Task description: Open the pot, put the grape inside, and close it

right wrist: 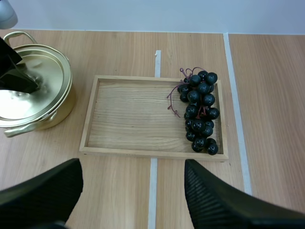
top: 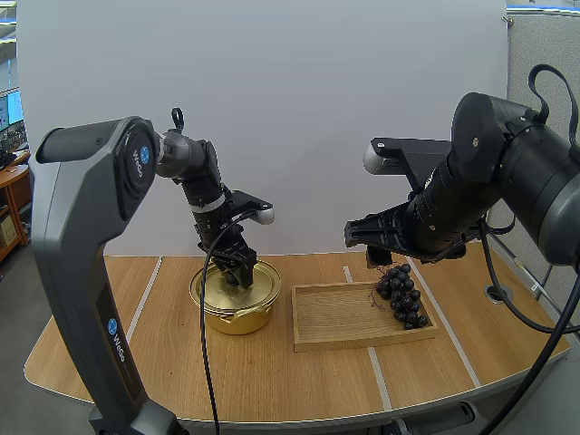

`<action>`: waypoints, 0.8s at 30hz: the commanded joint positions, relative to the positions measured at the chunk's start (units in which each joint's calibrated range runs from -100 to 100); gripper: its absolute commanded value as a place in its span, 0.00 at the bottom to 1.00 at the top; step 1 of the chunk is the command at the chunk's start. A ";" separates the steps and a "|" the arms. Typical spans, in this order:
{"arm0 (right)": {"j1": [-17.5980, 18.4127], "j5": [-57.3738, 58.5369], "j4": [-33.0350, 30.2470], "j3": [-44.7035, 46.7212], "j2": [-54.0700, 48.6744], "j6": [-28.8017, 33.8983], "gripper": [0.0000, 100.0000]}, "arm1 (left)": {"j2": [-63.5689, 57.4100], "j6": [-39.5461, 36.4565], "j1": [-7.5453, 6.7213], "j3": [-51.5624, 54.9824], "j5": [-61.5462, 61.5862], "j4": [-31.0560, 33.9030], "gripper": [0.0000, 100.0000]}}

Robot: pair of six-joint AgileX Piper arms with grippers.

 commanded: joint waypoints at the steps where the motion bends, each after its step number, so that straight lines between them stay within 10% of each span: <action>1: -0.19 0.03 -0.64 -0.43 -0.58 0.27 1.00 | -0.08 -0.68 -0.19 -0.32 0.33 0.15 1.00; 9: -0.19 0.03 -0.64 -0.43 -0.58 0.27 1.00 | -0.08 -0.90 -0.19 -0.32 1.85 0.15 1.00; 10: -0.19 0.03 -0.64 -0.43 -0.58 0.27 1.00 | -0.08 -0.90 -0.19 -0.32 2.24 0.15 0.91; 14: -0.19 0.03 -0.64 -0.43 -0.58 0.27 1.00 | -0.08 -0.90 -0.19 -0.32 3.18 0.15 0.00; 24: -0.19 0.03 -0.64 -0.43 -0.58 0.27 1.00 | -1.28 -0.87 -0.19 -2.66 7.60 0.28 0.00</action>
